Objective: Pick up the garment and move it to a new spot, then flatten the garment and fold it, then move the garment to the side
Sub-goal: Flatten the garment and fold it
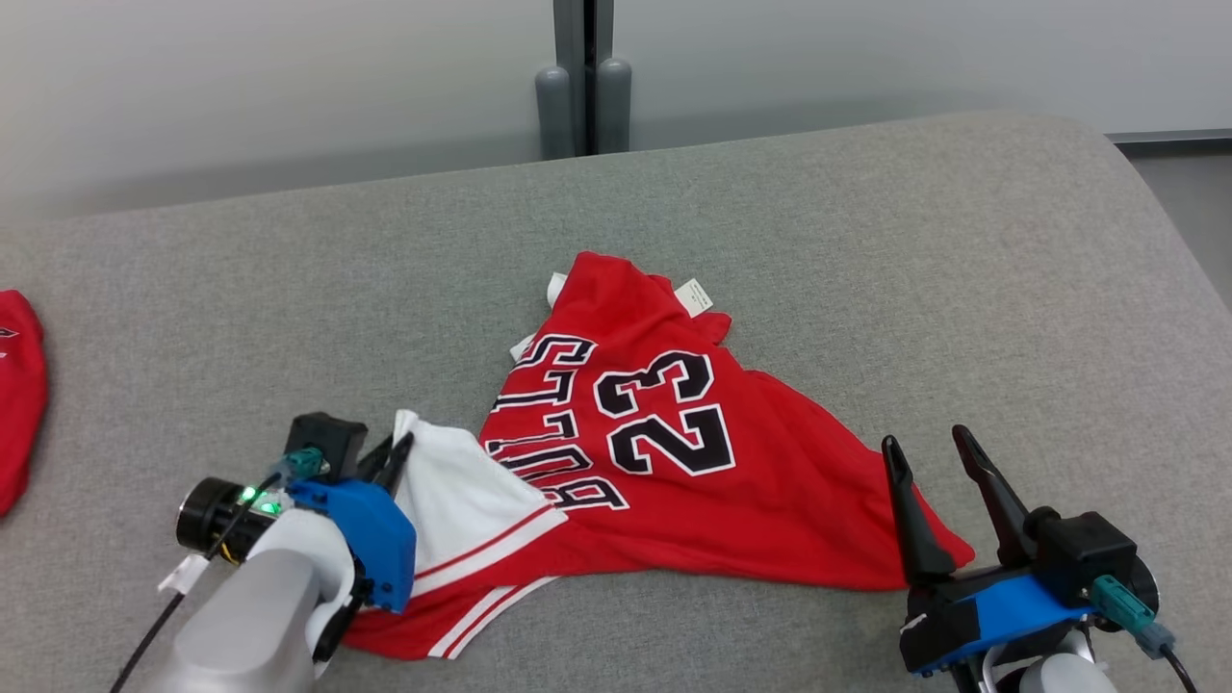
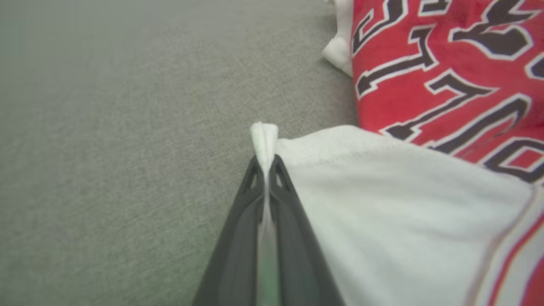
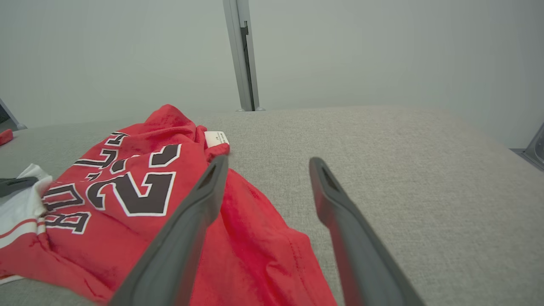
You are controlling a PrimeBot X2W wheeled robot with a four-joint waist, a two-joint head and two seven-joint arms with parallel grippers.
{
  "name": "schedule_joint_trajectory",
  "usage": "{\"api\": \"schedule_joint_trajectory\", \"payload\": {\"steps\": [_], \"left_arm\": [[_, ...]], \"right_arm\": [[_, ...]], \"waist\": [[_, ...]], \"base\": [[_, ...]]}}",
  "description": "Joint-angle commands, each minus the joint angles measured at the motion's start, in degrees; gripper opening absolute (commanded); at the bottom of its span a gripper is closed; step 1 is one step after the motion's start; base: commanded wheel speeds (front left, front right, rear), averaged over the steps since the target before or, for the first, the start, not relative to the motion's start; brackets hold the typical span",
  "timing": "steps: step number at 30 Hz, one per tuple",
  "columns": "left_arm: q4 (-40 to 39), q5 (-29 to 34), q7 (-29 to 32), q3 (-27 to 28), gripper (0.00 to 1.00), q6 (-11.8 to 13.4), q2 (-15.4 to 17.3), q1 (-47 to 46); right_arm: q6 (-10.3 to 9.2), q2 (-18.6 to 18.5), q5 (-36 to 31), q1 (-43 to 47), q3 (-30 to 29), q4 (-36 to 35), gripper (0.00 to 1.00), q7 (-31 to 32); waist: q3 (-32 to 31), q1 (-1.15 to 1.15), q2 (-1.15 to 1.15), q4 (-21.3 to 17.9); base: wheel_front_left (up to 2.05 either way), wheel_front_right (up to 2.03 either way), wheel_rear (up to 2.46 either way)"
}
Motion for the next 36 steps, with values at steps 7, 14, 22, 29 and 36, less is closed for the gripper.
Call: {"api": "schedule_joint_trajectory", "payload": {"steps": [7,14,22,29,36], "left_arm": [[1.64,0.78,-7.6,2.62,0.0,1.62,1.51,-7.86],[-7.94,4.32,-8.38,5.51,0.0,2.7,2.94,-5.15],[-24.28,8.76,-8.41,6.9,0.0,5.41,4.29,12.99],[-30.91,10.51,-8.42,5.29,0.0,6.87,3.8,25.81],[-32.58,11.02,-8.42,5.94,0.0,8.47,4.55,36.49]], "right_arm": [[0.01,-0.17,0.05,0.31,-0.75,-0.24,1.0,-0.21],[0.01,-0.18,0.61,2.05,-0.25,0.2,1.0,-0.21],[0.01,-0.18,1.53,4.23,-0.87,0.4,1.0,-0.21],[0.01,-0.18,1.8,4.28,-1.22,0.83,1.0,-0.21],[0.01,-0.18,2.0,4.95,-1.58,1.85,1.0,-0.21]], "waist": [[-1.15,0.0,-0.01,1.16],[-3.68,0.0,-0.01,2.53],[-5.67,0.0,-0.01,4.58],[-5.95,0.0,-0.01,6.91],[-6.65,0.0,-0.01,7.98]], "base": [[0.0,0.0,0.0],[0.0,0.0,0.0],[0.0,0.0,0.0],[0.0,0.0,0.0],[0.0,0.0,0.0]]}}
